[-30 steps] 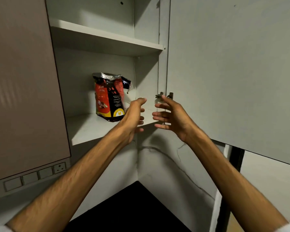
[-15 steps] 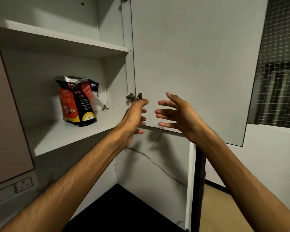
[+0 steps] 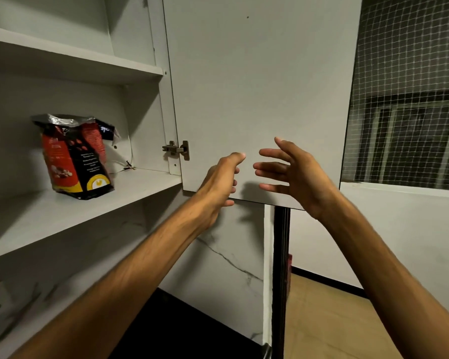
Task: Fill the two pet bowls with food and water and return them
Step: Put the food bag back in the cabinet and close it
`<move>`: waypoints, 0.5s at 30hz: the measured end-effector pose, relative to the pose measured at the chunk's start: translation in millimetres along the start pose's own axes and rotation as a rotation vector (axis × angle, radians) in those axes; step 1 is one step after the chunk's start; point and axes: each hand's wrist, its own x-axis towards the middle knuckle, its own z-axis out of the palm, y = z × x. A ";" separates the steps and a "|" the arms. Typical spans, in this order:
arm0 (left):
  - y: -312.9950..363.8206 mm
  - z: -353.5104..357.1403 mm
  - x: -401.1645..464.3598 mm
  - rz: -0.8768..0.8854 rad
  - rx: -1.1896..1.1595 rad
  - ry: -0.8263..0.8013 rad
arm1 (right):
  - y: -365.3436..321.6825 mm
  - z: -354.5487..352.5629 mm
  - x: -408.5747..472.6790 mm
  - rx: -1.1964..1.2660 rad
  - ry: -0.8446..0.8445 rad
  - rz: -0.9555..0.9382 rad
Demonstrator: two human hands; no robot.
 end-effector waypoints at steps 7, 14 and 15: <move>-1.3 27.6 2.7 0.071 0.099 -0.035 | -1.2 -30.8 -9.3 -0.040 0.099 -0.038; -3.1 55.2 11.1 0.247 0.326 -0.036 | 0.0 -65.7 -9.2 -0.071 0.269 -0.140; -3.4 59.1 12.9 0.257 0.352 -0.048 | 0.0 -70.9 -8.3 -0.078 0.292 -0.163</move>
